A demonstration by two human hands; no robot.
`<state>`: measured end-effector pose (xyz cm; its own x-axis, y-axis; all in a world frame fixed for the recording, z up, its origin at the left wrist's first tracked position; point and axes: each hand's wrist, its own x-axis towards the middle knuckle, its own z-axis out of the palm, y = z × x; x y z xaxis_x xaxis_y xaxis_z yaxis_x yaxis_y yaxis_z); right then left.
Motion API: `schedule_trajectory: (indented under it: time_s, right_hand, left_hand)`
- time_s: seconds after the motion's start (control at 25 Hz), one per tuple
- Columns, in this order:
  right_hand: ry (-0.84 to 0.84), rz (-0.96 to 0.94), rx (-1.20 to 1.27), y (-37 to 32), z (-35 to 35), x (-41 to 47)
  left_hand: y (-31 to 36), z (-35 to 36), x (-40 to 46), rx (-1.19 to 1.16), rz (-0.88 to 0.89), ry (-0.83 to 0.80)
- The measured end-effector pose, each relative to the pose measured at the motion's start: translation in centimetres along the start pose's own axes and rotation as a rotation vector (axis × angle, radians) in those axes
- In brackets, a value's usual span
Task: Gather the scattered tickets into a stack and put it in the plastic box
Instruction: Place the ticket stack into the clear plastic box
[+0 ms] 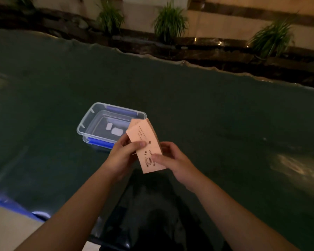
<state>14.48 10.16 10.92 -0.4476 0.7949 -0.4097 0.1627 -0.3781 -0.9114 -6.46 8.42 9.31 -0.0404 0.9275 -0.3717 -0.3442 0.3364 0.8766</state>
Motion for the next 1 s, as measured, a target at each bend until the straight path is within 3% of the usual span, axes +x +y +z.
schedule_trajectory:
  time_s: [0.24,0.52,1.0]
  right_hand:
    - [0.116,-0.059,-0.079,-4.2,5.1,4.3]
    - [0.28,0.029,0.142,-6.4,12.0,10.2]
    - [0.376,0.199,-0.087,-6.4,18.1,18.1]
  left_hand:
    - [4.2,-4.3,1.2,0.094,-0.042,-0.046]
    - [10.3,-11.8,4.6,0.144,-0.16,-0.203]
    - [9.4,-16.6,11.5,0.231,-0.287,-0.04]
